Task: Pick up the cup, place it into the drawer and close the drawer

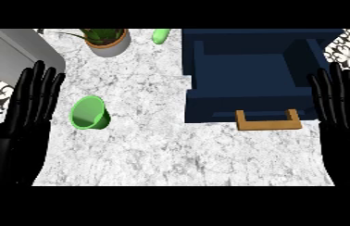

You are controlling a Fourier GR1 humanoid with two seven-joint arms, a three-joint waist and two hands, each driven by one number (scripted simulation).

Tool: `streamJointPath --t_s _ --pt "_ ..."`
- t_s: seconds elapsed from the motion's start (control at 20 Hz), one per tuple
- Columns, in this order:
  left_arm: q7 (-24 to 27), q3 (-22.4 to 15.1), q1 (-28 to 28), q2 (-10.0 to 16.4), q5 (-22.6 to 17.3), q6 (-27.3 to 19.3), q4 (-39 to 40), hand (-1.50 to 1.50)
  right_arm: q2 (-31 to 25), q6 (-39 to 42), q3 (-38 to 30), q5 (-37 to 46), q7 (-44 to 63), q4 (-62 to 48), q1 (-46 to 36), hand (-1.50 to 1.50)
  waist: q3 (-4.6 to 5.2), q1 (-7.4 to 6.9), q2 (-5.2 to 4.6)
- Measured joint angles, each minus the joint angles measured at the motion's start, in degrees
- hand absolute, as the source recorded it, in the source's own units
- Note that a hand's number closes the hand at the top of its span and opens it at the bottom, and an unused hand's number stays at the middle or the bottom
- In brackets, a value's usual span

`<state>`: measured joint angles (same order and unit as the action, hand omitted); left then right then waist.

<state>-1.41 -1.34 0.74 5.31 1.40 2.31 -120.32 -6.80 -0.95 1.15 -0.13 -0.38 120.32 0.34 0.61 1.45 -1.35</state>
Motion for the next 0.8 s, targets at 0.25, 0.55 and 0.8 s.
streamJointPath --t_s 0.25,0.55,0.8 --pt "2.98 5.74 2.51 4.72 -10.34 8.42 5.21 -1.50 0.19 0.37 -0.51 -0.24 -0.69 -1.35 -1.16 -1.50 -0.41 -1.04 0.93" --pt "-1.60 11.36 3.89 6.96 -24.59 13.78 13.94 -1.50 -2.14 4.68 0.23 -3.19 3.20 -3.58 -2.32 -1.50 -0.52 -1.38 1.10" --pt "-0.31 14.55 7.24 8.86 -28.21 17.69 25.04 -1.50 -2.32 5.98 0.29 -3.72 4.97 -6.32 -4.83 -1.50 -0.56 -1.31 1.20"
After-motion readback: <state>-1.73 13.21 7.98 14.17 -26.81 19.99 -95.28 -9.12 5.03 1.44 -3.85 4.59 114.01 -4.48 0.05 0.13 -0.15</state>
